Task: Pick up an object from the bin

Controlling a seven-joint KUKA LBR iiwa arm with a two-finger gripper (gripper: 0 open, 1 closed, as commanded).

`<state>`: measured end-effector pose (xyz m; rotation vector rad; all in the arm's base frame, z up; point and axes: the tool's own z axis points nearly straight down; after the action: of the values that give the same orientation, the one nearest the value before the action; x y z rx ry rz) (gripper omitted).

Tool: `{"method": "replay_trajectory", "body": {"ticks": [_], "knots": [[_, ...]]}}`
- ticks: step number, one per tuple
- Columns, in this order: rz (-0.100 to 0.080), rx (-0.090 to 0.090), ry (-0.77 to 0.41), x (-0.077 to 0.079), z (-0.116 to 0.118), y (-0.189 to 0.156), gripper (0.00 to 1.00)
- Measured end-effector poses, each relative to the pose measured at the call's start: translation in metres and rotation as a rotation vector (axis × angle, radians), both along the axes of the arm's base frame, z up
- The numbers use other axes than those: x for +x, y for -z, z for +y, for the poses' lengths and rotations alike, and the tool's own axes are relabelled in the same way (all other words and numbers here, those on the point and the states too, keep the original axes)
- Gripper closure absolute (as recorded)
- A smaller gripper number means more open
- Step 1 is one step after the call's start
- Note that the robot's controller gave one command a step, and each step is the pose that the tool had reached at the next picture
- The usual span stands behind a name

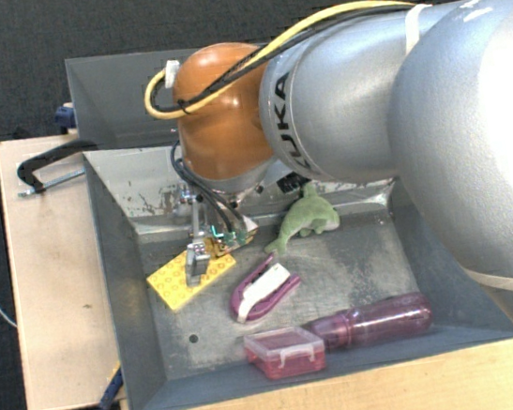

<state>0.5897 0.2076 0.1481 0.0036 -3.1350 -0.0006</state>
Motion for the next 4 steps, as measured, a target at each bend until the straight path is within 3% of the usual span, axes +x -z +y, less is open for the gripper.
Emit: {"method": "replay_trajectory", "body": {"ticks": [1, 2, 3, 4], "knots": [[-0.006, 0.001, 0.003, 0.002, -0.001, -0.004, 0.00], [-0.011, 0.002, -0.100, 0.008, -0.028, 0.049, 0.00], [-0.010, 0.002, -0.245, 0.009, -0.046, 0.076, 0.00], [-0.014, 0.002, -0.244, 0.009, -0.034, 0.075, 0.00]]}}
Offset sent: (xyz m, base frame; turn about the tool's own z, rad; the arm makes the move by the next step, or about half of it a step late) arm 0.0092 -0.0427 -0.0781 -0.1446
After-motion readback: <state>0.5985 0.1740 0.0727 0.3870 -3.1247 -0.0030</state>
